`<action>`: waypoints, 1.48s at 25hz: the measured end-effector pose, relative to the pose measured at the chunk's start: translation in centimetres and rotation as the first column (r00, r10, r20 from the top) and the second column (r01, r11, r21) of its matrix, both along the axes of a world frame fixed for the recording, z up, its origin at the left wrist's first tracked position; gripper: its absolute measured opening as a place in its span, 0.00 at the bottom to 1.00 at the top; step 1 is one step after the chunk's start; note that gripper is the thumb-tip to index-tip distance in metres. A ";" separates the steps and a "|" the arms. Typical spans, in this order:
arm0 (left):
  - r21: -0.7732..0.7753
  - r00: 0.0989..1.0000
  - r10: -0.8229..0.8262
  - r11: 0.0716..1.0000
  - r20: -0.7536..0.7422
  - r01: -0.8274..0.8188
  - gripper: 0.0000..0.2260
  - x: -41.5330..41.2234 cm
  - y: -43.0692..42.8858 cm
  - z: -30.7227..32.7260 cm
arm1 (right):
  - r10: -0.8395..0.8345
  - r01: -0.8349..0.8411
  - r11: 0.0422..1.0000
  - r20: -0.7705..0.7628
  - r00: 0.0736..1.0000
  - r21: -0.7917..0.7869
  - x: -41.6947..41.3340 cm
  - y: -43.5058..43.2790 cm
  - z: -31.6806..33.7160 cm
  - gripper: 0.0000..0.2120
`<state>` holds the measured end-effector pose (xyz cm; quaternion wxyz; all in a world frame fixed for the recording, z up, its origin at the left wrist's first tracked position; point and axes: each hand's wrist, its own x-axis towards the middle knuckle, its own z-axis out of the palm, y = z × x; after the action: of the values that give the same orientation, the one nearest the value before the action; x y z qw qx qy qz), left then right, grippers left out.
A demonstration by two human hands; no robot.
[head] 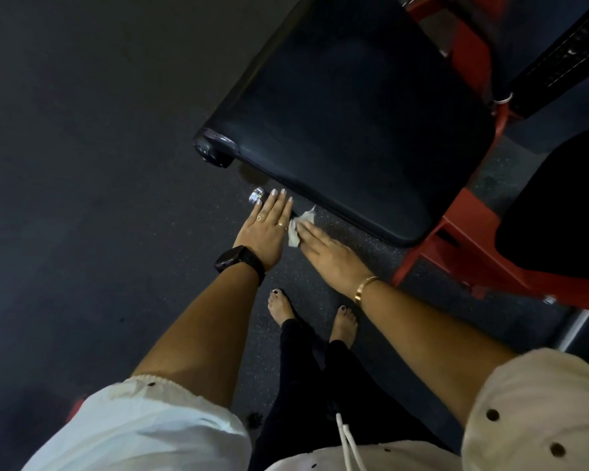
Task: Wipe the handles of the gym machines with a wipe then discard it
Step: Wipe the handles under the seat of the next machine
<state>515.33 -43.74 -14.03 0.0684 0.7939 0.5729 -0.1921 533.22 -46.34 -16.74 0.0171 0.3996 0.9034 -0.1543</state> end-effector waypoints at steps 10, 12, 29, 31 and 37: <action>-0.044 0.998 -0.060 0.997 0.014 0.060 0.30 2.7 -1.0 0.2 | -0.168 0.168 0.986 -0.061 0.984 -0.003 1.1 -2.1 0.6 0.33; -0.051 1.000 0.000 0.999 0.004 0.000 0.29 2.9 -1.3 -0.3 | -0.124 0.123 0.992 -0.027 0.992 -0.025 1.1 -1.8 -0.2 0.36; -0.060 0.988 -0.156 0.986 0.011 0.157 0.33 3.9 -3.0 -1.3 | -0.106 0.091 0.988 -0.116 0.988 -0.126 7.4 -6.4 -1.3 0.36; -0.074 0.972 -0.232 0.969 0.034 0.234 0.34 5.1 -3.4 -1.4 | -0.215 0.197 0.967 -0.103 0.971 -0.162 8.6 -7.2 -1.2 0.34; -0.111 0.978 -0.196 0.976 -0.077 0.187 0.31 7.2 -2.4 -1.7 | -0.350 0.304 0.920 -0.172 0.921 -0.247 4.7 -3.8 -1.6 0.31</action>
<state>522.58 -46.14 -15.78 0.0656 0.8317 0.4853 -0.2617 537.94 -50.14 -18.31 -0.0626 0.5224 0.7980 -0.2938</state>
